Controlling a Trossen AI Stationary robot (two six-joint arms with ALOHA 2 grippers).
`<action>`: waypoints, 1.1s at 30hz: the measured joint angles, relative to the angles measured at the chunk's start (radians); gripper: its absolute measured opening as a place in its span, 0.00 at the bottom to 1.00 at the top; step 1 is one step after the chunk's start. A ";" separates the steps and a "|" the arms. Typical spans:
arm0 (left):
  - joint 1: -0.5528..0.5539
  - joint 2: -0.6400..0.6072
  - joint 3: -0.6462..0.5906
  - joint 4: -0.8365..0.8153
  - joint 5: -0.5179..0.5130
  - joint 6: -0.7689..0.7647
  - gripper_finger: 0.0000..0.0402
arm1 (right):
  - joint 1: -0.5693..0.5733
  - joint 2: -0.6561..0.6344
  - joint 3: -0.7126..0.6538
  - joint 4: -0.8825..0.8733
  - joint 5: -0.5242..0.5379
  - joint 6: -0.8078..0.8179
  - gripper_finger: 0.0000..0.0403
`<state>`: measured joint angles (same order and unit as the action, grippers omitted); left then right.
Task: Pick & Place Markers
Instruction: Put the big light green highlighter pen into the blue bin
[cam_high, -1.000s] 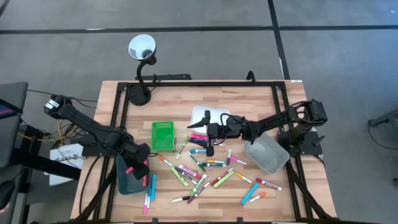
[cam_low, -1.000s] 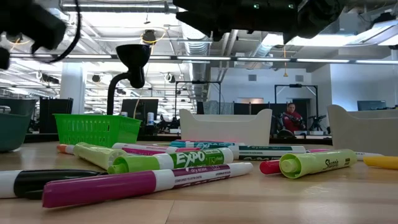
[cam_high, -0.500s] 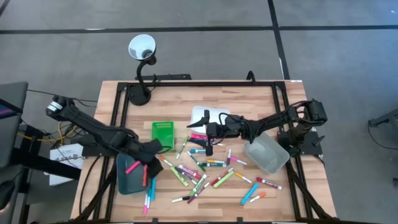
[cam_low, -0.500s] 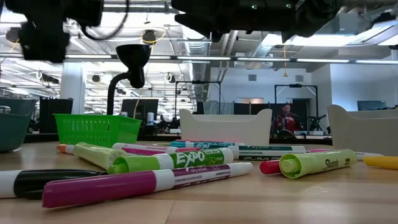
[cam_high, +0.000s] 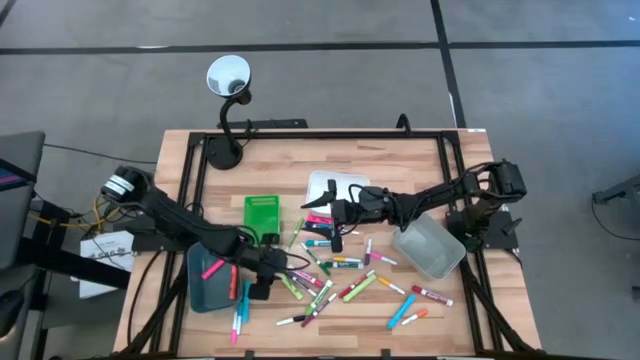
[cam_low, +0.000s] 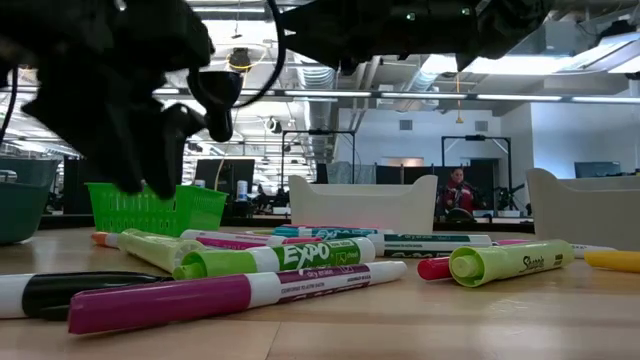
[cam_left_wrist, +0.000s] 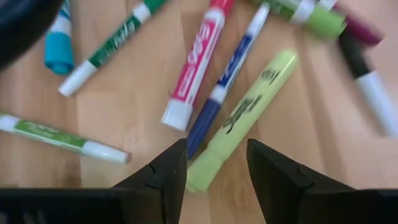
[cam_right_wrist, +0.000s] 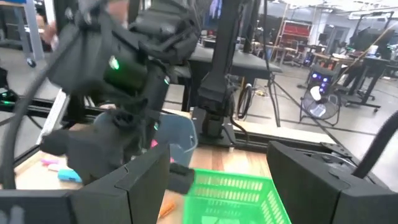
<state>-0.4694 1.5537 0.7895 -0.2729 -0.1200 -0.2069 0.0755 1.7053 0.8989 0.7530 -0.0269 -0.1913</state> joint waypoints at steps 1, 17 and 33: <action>0.000 0.014 0.000 0.001 0.000 0.012 0.40 | 0.004 0.000 0.000 -0.008 0.000 0.000 0.65; -0.043 0.093 0.000 0.013 0.001 0.054 0.35 | 0.022 0.000 0.000 -0.125 0.000 0.062 0.65; -0.050 0.058 -0.001 0.009 0.007 0.025 0.14 | 0.023 0.000 0.000 -0.151 0.001 0.062 0.65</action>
<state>-0.5196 1.6116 0.7887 -0.2639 -0.1125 -0.1820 0.0986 1.7054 0.8989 0.6016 -0.0263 -0.1291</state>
